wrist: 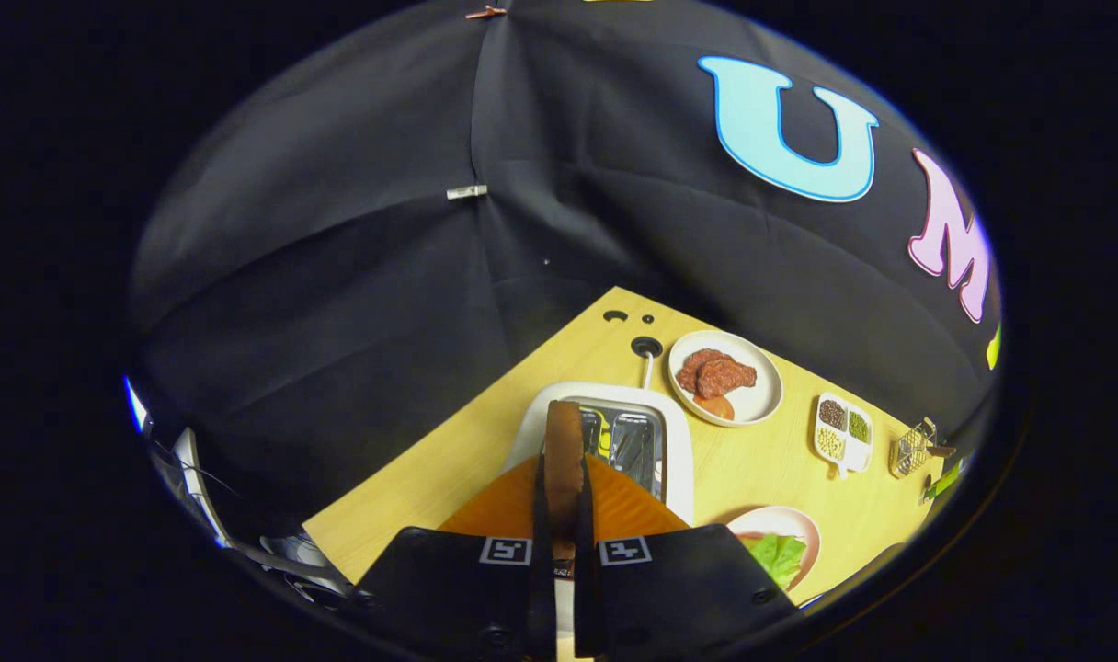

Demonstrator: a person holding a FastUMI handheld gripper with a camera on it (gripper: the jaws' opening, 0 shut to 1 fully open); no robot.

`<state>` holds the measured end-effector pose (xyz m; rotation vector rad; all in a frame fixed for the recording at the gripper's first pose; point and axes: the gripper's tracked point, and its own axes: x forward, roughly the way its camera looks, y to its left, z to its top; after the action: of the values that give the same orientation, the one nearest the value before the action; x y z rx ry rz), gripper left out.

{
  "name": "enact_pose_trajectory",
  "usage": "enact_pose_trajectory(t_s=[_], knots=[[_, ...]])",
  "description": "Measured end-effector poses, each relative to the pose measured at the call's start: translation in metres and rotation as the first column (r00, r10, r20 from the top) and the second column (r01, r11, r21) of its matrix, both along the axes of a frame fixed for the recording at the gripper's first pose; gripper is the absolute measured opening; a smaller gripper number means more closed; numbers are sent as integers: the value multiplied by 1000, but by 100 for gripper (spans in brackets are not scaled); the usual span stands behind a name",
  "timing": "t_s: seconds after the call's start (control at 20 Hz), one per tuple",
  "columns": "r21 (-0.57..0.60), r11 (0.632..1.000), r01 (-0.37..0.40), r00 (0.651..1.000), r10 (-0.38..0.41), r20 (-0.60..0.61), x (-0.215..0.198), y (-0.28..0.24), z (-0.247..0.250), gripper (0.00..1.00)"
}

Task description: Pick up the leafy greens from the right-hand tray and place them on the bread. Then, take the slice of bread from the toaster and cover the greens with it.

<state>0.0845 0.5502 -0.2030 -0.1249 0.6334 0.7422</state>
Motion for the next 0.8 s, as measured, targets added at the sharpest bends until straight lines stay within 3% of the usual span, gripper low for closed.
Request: enact_pose_trajectory(t_s=[0.25, 0.5, 0.8], knots=[[167, 986, 12, 999, -18, 37, 5, -23, 70, 12], [243, 965, 97, 992, -113, 55, 22, -94, 107, 12], [186, 947, 262, 964, -268, 5, 36, -198, 55, 12]])
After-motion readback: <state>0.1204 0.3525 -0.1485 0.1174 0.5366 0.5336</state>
